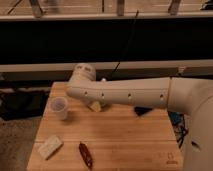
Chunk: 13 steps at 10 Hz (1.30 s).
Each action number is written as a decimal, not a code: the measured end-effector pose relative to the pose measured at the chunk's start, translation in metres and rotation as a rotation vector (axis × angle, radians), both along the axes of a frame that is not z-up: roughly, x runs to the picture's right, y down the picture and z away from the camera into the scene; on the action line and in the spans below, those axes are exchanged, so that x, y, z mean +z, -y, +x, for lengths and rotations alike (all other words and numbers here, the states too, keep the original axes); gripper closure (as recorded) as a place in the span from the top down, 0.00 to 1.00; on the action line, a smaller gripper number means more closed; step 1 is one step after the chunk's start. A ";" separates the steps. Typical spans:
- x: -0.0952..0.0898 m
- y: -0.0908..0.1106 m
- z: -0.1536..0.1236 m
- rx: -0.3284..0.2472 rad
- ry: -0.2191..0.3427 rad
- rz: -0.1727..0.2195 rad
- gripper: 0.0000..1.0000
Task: Pick up the ceramic cup
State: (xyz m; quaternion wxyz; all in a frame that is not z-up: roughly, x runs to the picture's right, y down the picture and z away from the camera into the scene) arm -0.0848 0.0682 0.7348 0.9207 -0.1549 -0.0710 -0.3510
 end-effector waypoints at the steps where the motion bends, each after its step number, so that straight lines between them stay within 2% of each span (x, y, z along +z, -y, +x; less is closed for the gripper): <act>1: 0.002 -0.002 -0.003 -0.012 0.008 -0.002 0.80; 4: 0.007 -0.016 -0.028 -0.057 0.057 -0.022 0.80; 13: 0.018 -0.047 -0.054 -0.163 0.150 -0.080 0.80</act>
